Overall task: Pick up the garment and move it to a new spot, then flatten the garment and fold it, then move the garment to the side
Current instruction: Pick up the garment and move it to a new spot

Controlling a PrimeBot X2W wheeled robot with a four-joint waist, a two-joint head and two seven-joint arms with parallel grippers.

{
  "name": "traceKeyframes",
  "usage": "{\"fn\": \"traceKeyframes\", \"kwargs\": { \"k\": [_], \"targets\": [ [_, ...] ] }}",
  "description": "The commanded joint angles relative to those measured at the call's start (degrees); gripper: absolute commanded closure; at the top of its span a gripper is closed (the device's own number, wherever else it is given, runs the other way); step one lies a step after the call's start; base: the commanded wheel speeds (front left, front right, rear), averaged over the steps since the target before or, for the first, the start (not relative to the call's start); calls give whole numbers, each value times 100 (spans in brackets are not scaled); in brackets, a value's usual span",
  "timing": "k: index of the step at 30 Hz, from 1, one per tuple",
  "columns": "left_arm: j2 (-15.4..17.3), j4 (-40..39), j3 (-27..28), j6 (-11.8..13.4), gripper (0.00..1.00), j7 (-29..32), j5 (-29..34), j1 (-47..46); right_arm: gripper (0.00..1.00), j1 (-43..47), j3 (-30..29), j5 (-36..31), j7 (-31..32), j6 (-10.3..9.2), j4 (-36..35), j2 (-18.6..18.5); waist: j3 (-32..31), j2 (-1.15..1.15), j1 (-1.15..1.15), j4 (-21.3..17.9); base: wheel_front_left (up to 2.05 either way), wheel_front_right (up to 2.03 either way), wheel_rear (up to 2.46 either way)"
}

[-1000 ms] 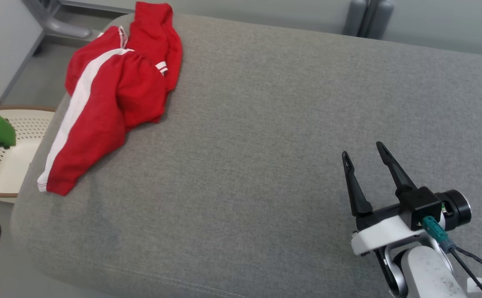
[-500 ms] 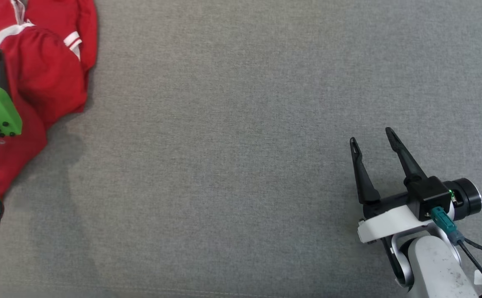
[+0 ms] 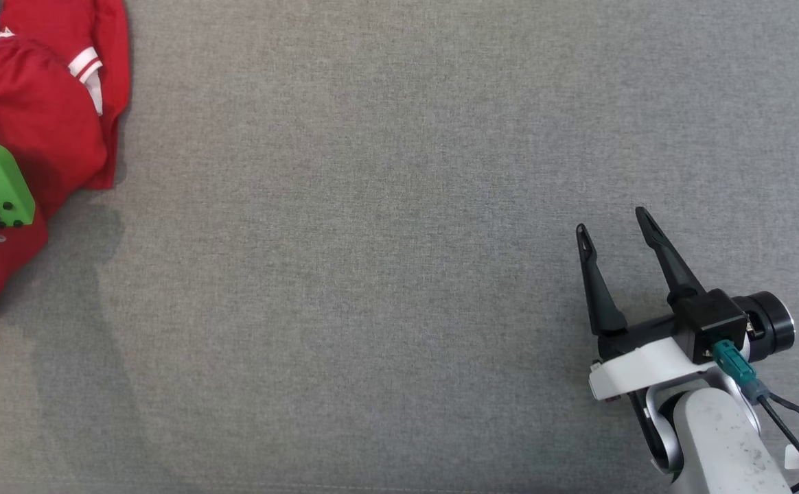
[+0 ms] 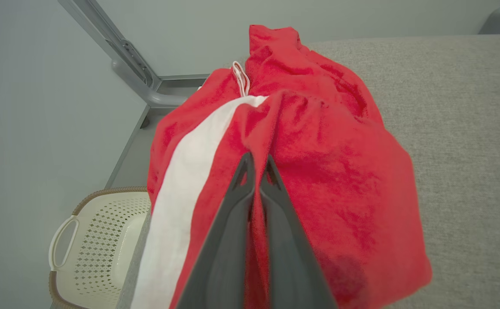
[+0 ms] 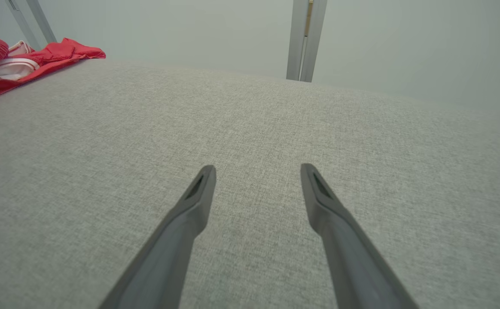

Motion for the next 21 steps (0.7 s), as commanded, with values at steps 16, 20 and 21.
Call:
{"fn": "traceKeyframes", "kwargs": {
  "k": [16, 20, 21],
  "targets": [
    [393, -744, -1212, -11, 100, 105, -103, -457, 0, 368, -80, 549, -18, -4, 325, -15, -1512, 0, 0, -781, 0, 0, 0],
    [383, -1280, -1828, -11, 100, 242, -336, -518, 0, 488, -199, 622, -18, -5, 397, -17, -1712, 0, 0, -1148, 0, 0, 0],
    [360, -1472, -2027, -11, 100, 284, -455, -536, 0, 521, -253, 652, -18, -5, 410, -14, -1743, 0, 0, -1288, 0, 0, 0]
  ]
}}
